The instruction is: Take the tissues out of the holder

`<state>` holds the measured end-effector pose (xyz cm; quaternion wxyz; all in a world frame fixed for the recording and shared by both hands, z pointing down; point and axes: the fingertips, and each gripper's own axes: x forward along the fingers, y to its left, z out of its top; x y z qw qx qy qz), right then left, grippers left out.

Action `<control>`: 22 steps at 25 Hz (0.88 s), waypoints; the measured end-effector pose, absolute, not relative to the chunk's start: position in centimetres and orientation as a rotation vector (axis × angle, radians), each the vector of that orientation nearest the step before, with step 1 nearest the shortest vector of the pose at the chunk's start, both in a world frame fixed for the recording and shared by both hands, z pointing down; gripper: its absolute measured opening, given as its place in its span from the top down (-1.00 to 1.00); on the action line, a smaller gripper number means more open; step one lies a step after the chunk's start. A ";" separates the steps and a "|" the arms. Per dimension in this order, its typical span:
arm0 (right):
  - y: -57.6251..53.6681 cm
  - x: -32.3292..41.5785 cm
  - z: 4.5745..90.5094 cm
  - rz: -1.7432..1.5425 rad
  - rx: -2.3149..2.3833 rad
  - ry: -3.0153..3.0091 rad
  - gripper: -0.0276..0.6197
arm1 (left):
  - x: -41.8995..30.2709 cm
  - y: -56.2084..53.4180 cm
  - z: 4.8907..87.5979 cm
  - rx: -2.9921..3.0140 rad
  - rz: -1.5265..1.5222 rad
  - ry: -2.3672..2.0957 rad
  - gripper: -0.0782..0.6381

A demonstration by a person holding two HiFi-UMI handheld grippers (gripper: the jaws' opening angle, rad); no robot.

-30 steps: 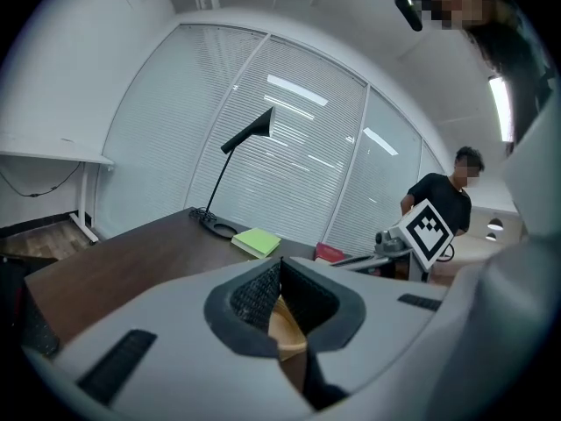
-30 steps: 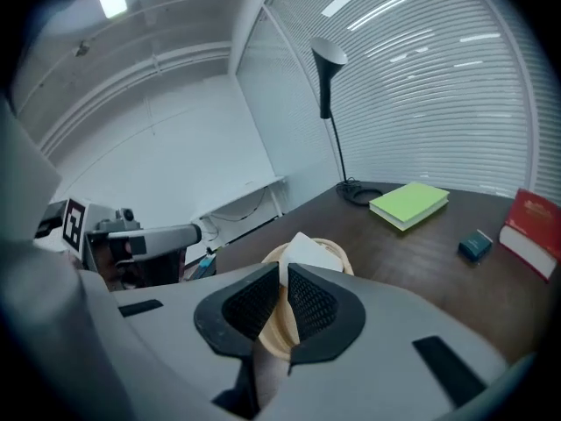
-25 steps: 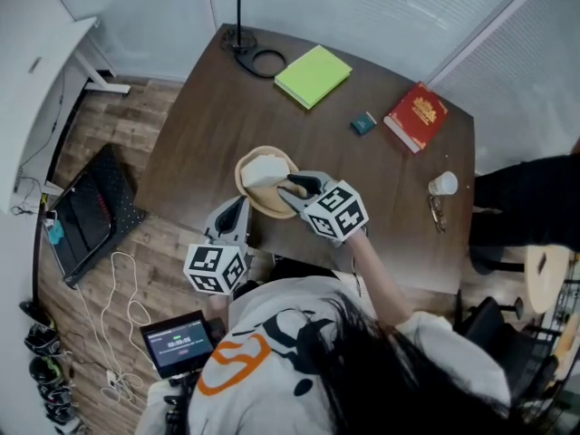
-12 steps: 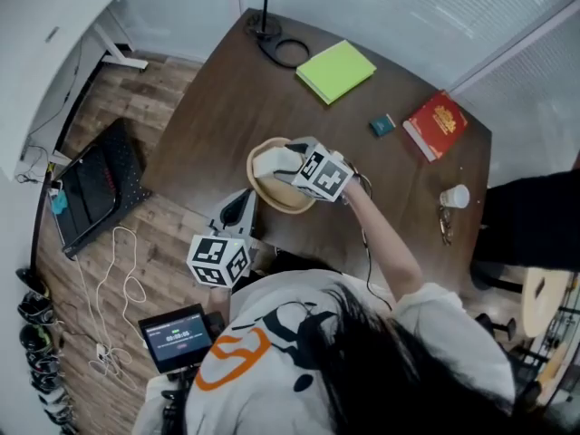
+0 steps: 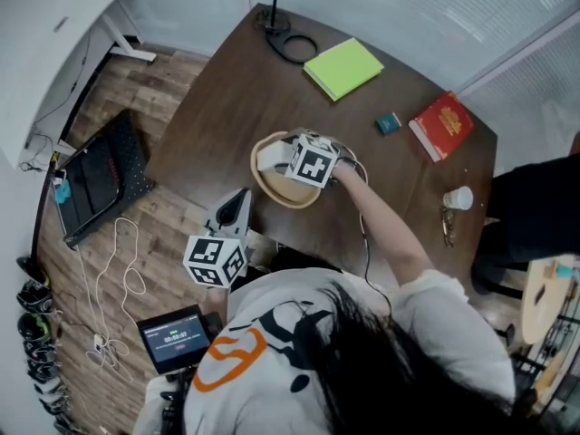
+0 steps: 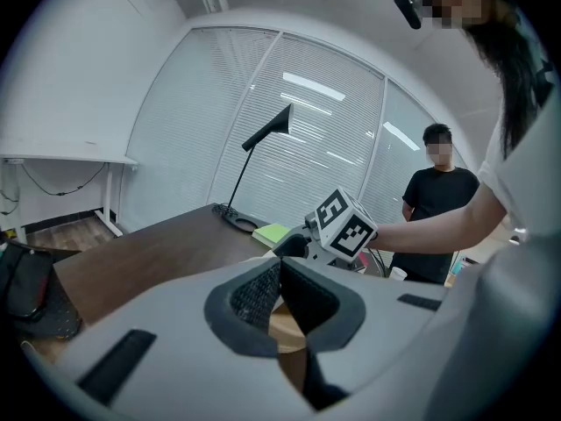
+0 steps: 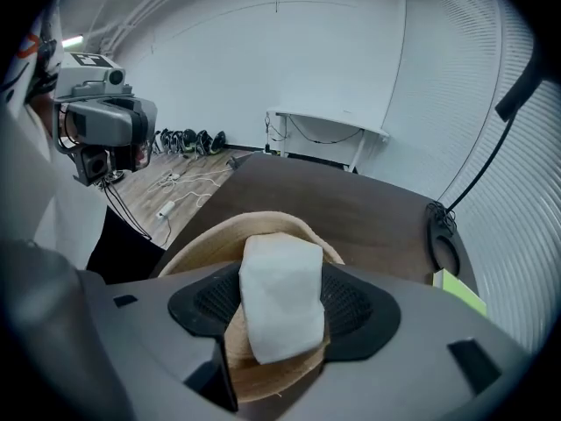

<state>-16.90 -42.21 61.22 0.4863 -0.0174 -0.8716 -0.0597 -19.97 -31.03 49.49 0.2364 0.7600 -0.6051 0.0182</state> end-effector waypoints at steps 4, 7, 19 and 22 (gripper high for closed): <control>-41.6 -16.9 59.9 -0.210 -0.002 -2.126 0.06 | -19.9 -30.6 49.3 2.092 0.052 -1.657 0.78; -41.0 -16.7 58.9 -0.230 0.034 -2.147 0.06 | -19.9 -30.3 49.2 2.101 0.056 -1.651 0.78; -40.5 -12.3 51.3 -0.171 0.362 -2.324 0.06 | -18.5 -30.3 48.9 2.163 0.080 -1.582 0.78; -40.2 -10.1 50.1 -0.182 0.444 -2.322 0.06 | -18.0 -30.5 48.8 2.179 0.085 -1.563 0.78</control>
